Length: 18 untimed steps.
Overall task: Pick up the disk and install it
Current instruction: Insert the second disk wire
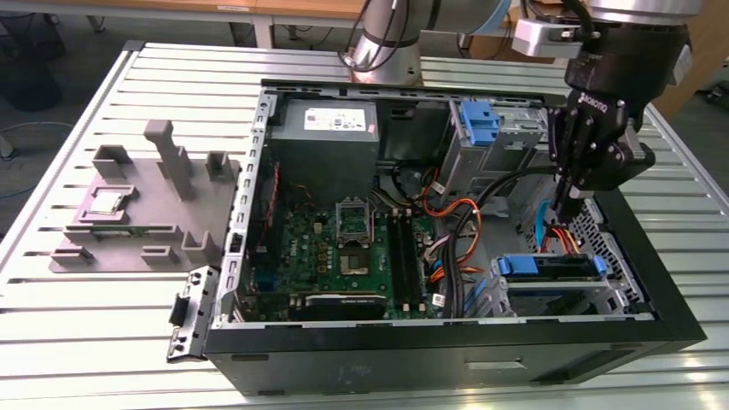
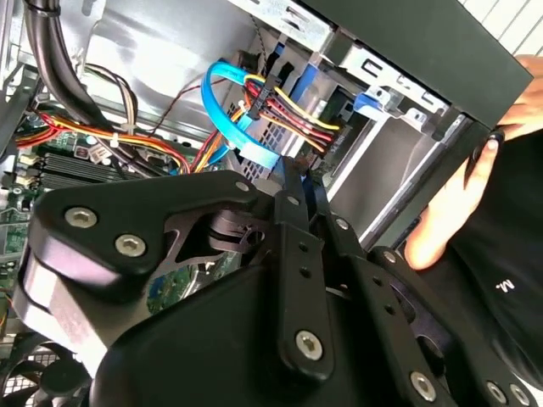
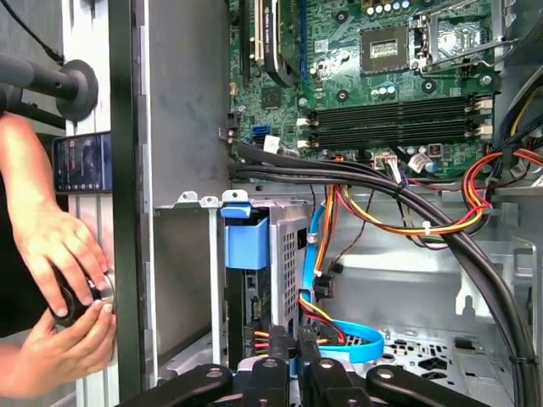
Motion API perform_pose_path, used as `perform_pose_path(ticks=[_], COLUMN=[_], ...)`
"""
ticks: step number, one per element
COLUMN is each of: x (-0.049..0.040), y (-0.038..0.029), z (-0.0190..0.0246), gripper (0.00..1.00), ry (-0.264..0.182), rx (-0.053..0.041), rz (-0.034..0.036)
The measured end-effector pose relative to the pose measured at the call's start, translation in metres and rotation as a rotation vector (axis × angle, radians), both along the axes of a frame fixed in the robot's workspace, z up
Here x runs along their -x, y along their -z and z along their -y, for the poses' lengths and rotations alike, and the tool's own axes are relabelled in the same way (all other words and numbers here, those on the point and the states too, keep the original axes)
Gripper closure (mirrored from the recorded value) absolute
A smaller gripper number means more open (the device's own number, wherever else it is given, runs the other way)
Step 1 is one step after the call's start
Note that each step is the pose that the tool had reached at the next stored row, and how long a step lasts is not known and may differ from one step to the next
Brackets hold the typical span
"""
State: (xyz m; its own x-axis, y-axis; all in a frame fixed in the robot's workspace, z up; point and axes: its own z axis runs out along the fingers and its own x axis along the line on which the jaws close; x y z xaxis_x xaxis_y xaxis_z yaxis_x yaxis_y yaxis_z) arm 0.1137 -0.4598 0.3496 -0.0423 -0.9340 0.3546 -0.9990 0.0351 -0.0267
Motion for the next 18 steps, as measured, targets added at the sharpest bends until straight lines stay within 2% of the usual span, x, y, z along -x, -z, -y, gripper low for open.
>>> perform_pose_path(ticks=[5, 7, 9, 10, 16, 17, 18], x=[0.0000, 0.0001, 0.0005, 0.0007, 0.0014, 0.0015, 0.0017], y=[0.0004, 0.0003, 0.0003, 0.0004, 0.0009, 0.0010, 0.0010], z=[0.0005, 0.0020, 0.0043, 0.0054, 0.0123, 0.0136, 0.0153], gripper=[0.84, 0.84, 0.84, 0.84, 0.84, 0.84, 0.84], ry=[0.000, 0.000, 0.000, 0.000, 0.000, 0.000, 0.000], rx=[-0.0028, -0.0095, -0.0209, -0.0312, -0.1119, -0.1233, -0.1295], rz=[0.0000, 0.0001, 0.0002, 0.0005, 0.0045, 0.0052, 0.0061])
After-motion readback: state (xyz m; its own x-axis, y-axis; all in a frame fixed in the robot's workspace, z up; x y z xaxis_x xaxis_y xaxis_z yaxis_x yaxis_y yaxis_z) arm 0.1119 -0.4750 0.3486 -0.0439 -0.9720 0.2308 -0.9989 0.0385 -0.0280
